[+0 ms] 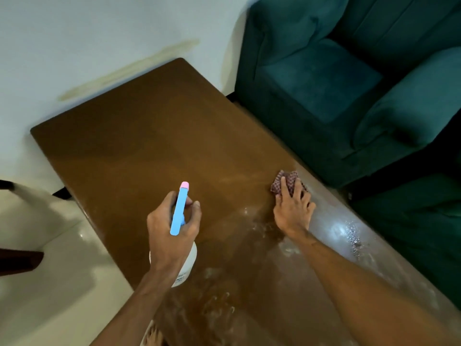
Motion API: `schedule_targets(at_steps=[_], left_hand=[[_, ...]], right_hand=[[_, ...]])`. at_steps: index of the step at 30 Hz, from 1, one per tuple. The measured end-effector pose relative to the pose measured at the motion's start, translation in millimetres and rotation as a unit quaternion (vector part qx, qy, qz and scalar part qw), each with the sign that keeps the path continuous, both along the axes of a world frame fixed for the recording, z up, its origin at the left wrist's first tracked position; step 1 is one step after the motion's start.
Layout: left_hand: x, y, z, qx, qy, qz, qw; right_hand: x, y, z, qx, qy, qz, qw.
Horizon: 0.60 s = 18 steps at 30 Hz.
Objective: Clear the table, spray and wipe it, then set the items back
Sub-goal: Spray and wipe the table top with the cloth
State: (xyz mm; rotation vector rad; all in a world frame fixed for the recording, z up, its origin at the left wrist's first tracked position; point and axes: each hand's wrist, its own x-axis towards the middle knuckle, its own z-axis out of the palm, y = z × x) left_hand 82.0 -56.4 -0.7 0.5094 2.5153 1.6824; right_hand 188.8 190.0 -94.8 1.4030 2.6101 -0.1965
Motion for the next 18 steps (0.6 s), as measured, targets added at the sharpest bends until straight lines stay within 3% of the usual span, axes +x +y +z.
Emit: schedule_targets(at_steps=[2, 4, 7, 10, 12, 18], left_hand=[[-0.1, 8.2, 0.2, 0.001, -0.003, -0.003, 1.0], [-0.4, 15.4, 0.5, 0.001, -0.003, -0.007, 1.0], [-3.9, 22.9, -2.9, -0.009, 0.007, -0.012, 1.0], [-3.7, 29.1, -6.0, -0.018, 0.007, -0.01, 1.0], [-4.3, 33.3, -6.3, -0.008, 0.004, -0.015, 1.0], [-3.4, 49.8, -4.0, -0.009, 0.01, -0.05, 0.999]], right_hand=[[-12.2, -13.8, 2.9, -0.006, -0.003, 0.008, 1.0], [-27.1, -38.0, 4.2, -0.01, 0.012, 0.101, 0.995], [-56.3, -70.7, -1.3, -0.031, 0.034, 0.298, 0.954], [-85.5, -63.9, -3.9, -0.059, 0.023, 0.393, 0.917], [-93.3, -41.2, -2.8, -0.051, 0.018, 0.375, 0.925], [-43.7, 49.7, -0.4, -0.009, 0.011, 0.114, 0.993]])
